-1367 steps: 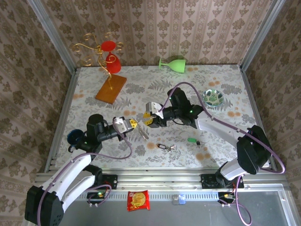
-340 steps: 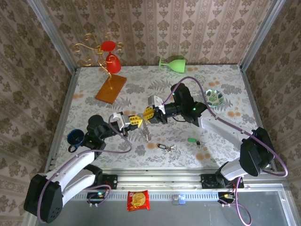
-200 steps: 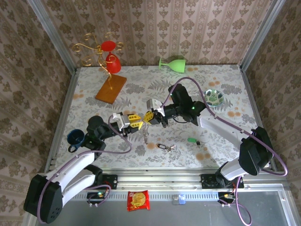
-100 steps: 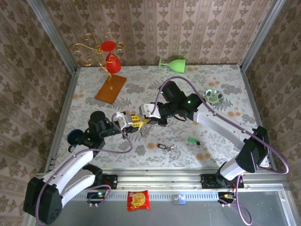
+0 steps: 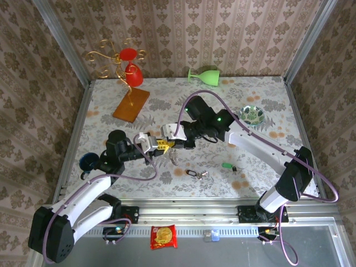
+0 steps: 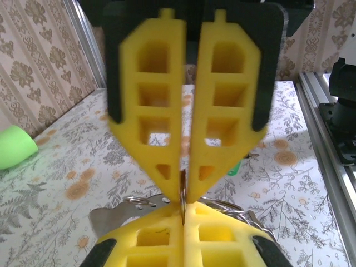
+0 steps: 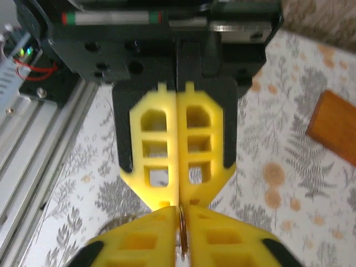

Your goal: Put the keys on the keyring

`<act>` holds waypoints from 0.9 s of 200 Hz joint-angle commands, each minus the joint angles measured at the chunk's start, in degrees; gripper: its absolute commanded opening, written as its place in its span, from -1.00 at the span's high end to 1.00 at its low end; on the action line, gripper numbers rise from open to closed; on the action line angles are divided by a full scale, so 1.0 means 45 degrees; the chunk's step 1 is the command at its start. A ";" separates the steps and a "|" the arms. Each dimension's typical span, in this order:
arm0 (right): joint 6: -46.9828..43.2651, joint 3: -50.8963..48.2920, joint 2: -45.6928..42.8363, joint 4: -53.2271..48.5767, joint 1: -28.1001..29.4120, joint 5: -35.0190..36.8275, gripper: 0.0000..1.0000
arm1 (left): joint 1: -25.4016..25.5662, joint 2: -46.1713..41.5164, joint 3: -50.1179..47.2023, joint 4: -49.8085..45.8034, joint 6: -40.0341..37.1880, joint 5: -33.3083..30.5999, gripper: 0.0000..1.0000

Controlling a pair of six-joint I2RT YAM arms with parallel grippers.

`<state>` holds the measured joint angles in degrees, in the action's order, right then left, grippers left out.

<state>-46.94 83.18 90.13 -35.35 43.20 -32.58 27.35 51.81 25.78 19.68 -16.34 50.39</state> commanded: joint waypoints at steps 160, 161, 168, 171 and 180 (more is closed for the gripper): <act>0.5761 -0.5028 -0.1736 0.8316 -0.1592 -0.3892 0.52 | 0.0049 0.0537 -0.0921 0.5077 0.2362 0.0659 1.00; 0.5762 -0.5027 -0.1741 0.8301 -0.1583 -0.3873 0.52 | 0.0052 0.0537 -0.0922 0.5069 0.2352 0.0658 1.00; 0.5660 -0.5046 -0.1775 0.8194 -0.1610 -0.3776 0.51 | 0.0037 0.0537 -0.0924 0.5078 0.2349 0.0649 1.00; 0.5606 -0.5063 -0.1802 0.8130 -0.1612 -0.3727 0.50 | 0.0050 0.0537 -0.0941 0.5079 0.2347 0.0630 1.00; 0.5455 -0.5124 -0.1880 0.7994 -0.1611 -0.3516 0.48 | 0.0039 0.0537 -0.0934 0.5063 0.2307 0.0601 1.00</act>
<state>-22.06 60.14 81.65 0.71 35.38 -48.42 27.35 54.06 21.69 38.30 -7.03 51.90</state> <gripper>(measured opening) 0.249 0.053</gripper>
